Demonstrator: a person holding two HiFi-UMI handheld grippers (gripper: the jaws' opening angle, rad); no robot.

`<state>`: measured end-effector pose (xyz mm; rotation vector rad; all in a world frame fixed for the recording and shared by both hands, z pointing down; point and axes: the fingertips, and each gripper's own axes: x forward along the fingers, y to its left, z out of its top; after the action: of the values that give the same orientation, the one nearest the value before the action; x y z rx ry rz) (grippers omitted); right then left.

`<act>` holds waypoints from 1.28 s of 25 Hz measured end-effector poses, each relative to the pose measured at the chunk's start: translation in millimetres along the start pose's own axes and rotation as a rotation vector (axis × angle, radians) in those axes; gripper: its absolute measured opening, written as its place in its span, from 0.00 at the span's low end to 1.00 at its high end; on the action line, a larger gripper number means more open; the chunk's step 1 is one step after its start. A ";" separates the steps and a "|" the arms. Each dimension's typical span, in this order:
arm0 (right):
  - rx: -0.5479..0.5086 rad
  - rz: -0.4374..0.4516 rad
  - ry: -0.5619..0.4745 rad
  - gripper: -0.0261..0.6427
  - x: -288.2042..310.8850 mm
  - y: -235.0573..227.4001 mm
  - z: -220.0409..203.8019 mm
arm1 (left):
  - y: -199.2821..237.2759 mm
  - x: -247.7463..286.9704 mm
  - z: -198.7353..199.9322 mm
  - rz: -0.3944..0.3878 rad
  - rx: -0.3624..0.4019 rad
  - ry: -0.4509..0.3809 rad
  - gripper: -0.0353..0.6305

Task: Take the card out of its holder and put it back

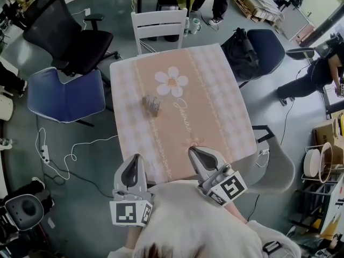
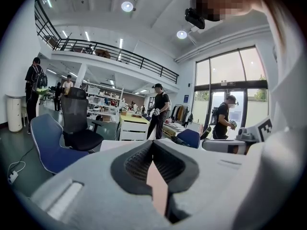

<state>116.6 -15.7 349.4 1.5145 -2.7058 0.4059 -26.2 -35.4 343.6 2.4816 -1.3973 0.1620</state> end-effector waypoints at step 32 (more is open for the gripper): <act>-0.033 -0.014 -0.012 0.04 -2.6 39.5 -2.3 | 15.3 -35.1 -7.9 -0.025 -0.010 -0.014 0.05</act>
<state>84.6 6.6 342.7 1.5317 -2.6952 0.3509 -57.3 -11.7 345.7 2.4960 -1.3685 0.1328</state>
